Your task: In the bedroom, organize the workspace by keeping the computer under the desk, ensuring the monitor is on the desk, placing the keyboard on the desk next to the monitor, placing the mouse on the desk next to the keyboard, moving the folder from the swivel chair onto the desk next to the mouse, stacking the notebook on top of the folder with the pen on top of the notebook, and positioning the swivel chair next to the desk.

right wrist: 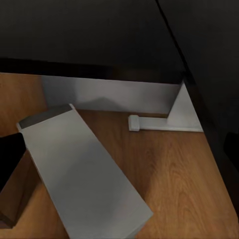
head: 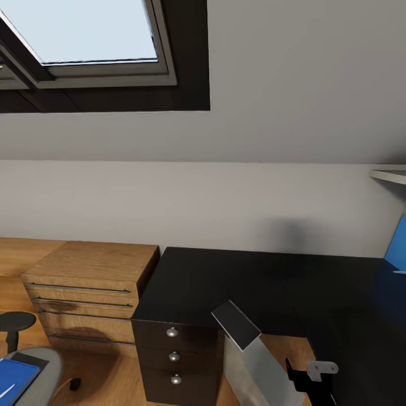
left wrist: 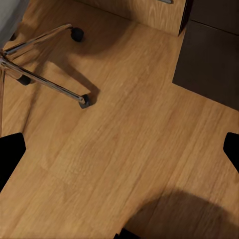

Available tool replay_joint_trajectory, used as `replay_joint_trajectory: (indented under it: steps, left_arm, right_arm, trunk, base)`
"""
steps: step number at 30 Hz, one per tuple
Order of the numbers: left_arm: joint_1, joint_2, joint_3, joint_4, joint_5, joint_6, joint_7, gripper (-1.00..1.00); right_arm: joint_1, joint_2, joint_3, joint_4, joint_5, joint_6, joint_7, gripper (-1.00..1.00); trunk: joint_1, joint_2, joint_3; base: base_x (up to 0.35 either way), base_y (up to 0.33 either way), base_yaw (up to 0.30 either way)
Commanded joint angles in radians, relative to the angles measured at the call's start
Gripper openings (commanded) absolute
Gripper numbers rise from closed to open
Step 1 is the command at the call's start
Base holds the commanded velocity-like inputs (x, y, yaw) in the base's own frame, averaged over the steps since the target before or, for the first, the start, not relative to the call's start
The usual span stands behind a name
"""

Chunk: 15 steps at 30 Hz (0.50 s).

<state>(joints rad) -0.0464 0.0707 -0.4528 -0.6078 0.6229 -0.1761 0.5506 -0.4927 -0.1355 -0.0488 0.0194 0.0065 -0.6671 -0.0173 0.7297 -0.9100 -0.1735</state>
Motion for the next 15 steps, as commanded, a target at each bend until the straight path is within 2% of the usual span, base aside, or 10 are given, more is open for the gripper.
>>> replay_joint_trajectory:
  steps: [1, 3, 5, 8, 15]
  left_arm:
    - [-0.001, 0.001, -0.009, 0.000, 0.011, -0.006, 0.006, 1.00]
    - [-0.001, 0.001, -0.009, 0.000, 0.011, -0.006, 0.006, 1.00]
    - [-0.001, -0.006, -0.009, 0.000, 0.011, -0.006, 0.006, 1.00]
    - [-0.001, -0.006, -0.009, 0.000, 0.011, -0.006, 0.006, 1.00]
    - [-0.001, -0.006, -0.010, 0.000, 0.011, -0.005, 0.006, 1.00]
  right_arm:
    - [-0.001, 0.000, -0.004, 0.002, 0.001, -0.004, 0.000, 1.00]
    - [-0.001, 0.001, -0.004, 0.002, 0.001, -0.005, 0.000, 1.00]
    - [-0.001, 0.027, -0.005, 0.002, 0.003, -0.004, 0.000, 1.00]
    - [-0.001, 0.028, -0.005, 0.002, 0.004, -0.004, 0.000, 1.00]
    - [-0.001, 0.028, -0.005, 0.002, 0.004, -0.004, 0.000, 1.00]
  trunk:
    - [0.000, -0.001, -0.001]
    - [0.000, -0.001, -0.001]
    - [0.000, -0.001, -0.001]
    - [0.000, -0.001, -0.001]
    - [0.000, -0.001, -0.001]
  base:
    - [0.000, 0.000, 0.000]
    - [0.000, 0.000, 0.000]
    - [0.000, 0.000, 0.000]
    - [-0.046, 0.034, 0.000]
    - [-0.269, 0.185, 0.000]
